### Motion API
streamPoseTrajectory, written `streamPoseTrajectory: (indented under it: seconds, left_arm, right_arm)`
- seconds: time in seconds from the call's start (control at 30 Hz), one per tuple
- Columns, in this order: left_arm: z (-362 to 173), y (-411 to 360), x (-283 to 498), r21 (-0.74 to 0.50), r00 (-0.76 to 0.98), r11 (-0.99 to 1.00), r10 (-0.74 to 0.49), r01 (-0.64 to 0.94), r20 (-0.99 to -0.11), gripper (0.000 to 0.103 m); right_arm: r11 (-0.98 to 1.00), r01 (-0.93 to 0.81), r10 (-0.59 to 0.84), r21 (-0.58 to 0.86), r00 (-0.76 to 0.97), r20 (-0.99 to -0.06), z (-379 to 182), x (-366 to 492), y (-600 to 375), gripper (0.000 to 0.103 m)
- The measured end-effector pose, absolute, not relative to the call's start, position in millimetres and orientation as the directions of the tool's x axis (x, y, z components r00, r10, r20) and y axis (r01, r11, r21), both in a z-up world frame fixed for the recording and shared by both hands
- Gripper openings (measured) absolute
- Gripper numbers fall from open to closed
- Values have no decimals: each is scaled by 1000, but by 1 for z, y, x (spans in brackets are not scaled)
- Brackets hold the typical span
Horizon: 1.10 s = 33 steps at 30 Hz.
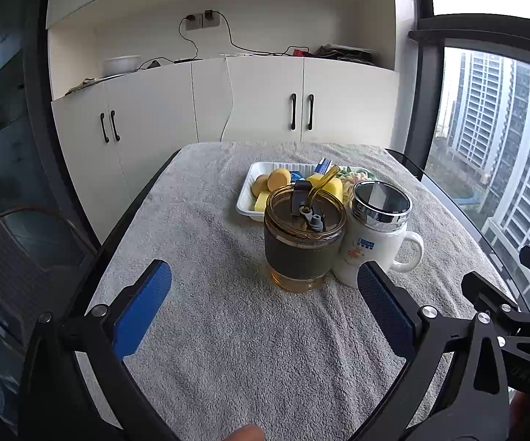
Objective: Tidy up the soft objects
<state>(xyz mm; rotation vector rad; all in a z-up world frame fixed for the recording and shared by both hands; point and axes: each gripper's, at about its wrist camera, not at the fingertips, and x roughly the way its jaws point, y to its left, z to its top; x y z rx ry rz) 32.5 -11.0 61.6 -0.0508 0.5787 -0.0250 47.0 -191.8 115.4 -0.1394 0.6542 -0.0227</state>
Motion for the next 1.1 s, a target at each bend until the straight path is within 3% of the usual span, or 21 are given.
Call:
streamPoseTrajectory:
  seconds: [1.1]
  left_arm:
    - [60,-14,42,-63,827,998,-56,25,-560,103]
  right_arm:
    - [990,-28,-63,-138,785,-617,112,52,-188,99]
